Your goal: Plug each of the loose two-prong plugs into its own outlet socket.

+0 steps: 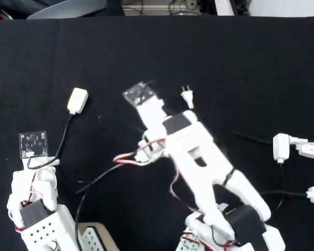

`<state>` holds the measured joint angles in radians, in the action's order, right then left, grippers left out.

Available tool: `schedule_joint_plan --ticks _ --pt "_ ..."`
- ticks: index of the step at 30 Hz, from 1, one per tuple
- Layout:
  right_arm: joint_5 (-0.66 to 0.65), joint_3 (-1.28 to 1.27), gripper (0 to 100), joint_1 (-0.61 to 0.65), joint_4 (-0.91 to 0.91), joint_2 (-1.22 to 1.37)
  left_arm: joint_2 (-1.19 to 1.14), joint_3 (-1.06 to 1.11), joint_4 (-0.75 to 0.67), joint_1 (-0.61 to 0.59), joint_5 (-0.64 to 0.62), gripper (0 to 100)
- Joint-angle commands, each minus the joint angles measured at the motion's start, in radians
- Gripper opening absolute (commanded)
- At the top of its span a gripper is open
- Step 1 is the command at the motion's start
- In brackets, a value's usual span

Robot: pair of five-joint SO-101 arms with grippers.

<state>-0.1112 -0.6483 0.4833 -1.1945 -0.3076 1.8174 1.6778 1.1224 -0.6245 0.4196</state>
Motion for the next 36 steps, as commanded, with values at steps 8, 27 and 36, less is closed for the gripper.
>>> schedule_joint_plan --ticks 8,27,36 --pt "0.025 0.182 1.1 -0.058 -0.068 0.165 0.008 0.001 -0.005 -0.008 -0.003 8" --pt "0.028 0.202 1.1 -0.103 -0.077 0.240 0.008 0.001 -0.005 -0.008 -0.003 8" --pt "0.029 0.041 1.1 -0.103 0.077 0.240 0.008 0.001 -0.005 -0.008 -0.003 8"
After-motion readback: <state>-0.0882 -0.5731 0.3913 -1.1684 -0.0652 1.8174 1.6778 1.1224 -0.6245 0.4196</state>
